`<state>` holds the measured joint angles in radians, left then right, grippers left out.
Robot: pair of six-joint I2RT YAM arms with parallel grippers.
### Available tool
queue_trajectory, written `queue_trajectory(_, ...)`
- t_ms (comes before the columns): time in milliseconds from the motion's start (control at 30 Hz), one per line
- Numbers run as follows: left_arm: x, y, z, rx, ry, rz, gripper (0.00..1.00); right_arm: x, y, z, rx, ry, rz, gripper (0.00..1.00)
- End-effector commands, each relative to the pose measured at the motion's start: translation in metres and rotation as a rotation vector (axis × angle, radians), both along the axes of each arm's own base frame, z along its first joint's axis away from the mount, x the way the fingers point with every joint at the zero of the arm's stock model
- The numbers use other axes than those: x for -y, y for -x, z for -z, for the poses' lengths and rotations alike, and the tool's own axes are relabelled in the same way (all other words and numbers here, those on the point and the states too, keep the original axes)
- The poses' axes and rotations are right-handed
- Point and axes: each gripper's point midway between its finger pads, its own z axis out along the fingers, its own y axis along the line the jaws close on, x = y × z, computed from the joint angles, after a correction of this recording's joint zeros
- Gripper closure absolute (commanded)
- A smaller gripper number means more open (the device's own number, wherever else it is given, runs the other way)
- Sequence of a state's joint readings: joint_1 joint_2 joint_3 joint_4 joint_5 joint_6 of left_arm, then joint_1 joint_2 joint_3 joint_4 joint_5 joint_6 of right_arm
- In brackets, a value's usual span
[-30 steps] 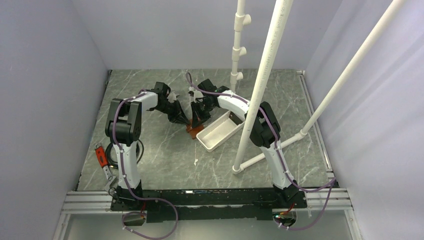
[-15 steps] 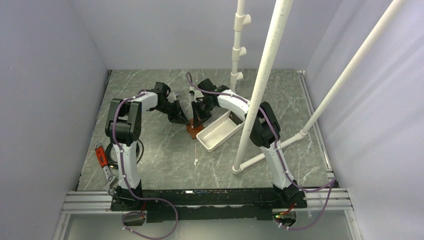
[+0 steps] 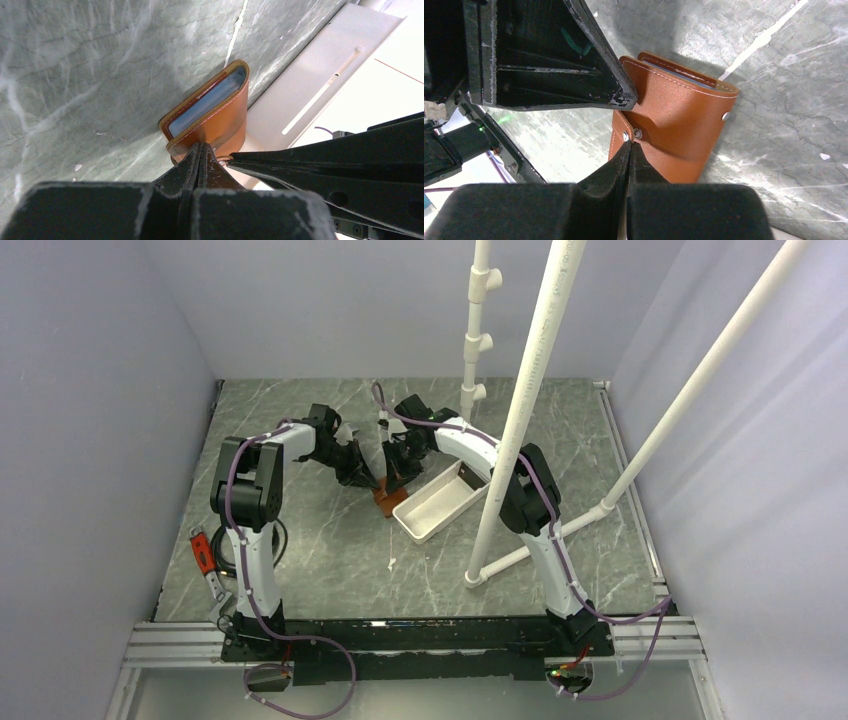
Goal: Put the credit cards into the card holder
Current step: Close the card holder at the center of the board.
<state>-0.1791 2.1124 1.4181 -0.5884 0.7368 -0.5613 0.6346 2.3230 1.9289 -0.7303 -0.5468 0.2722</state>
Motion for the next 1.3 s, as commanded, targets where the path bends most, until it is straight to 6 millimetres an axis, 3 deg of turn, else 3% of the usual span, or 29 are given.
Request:
queue_trajectory(0, -0.012, 0.000, 0.014, -0.001, -0.078, 0.014, 1.00, 0.003, -0.011, -0.006, 0.028, 0.011, 0.015, 1.00)
queue_trajectory(433, -0.011, -0.005, 0.005, 0.017, -0.070, 0.025, 1.00, 0.007, -0.007, 0.018, -0.016, 0.053, 0.018, 1.00)
queue_trajectory(700, 0.002, -0.012, -0.038, 0.122, 0.041, 0.041, 0.94, 0.007, -0.013, 0.023, -0.013, 0.057, 0.028, 1.00)
queue_trajectory(867, 0.016, 0.000, -0.055, 0.151, 0.083, 0.077, 0.95, 0.007, -0.012, 0.025, -0.019, 0.058, 0.025, 1.00)
queue_trajectory(1033, 0.029, 0.017, -0.053, 0.128, 0.080, 0.119, 1.00, 0.008, -0.011, 0.026, -0.024, 0.058, 0.023, 1.00)
queue_trajectory(1267, 0.030, 0.022, -0.037, 0.088, 0.058, 0.111, 1.00, 0.008, -0.010, 0.026, -0.024, 0.054, 0.020, 1.00)
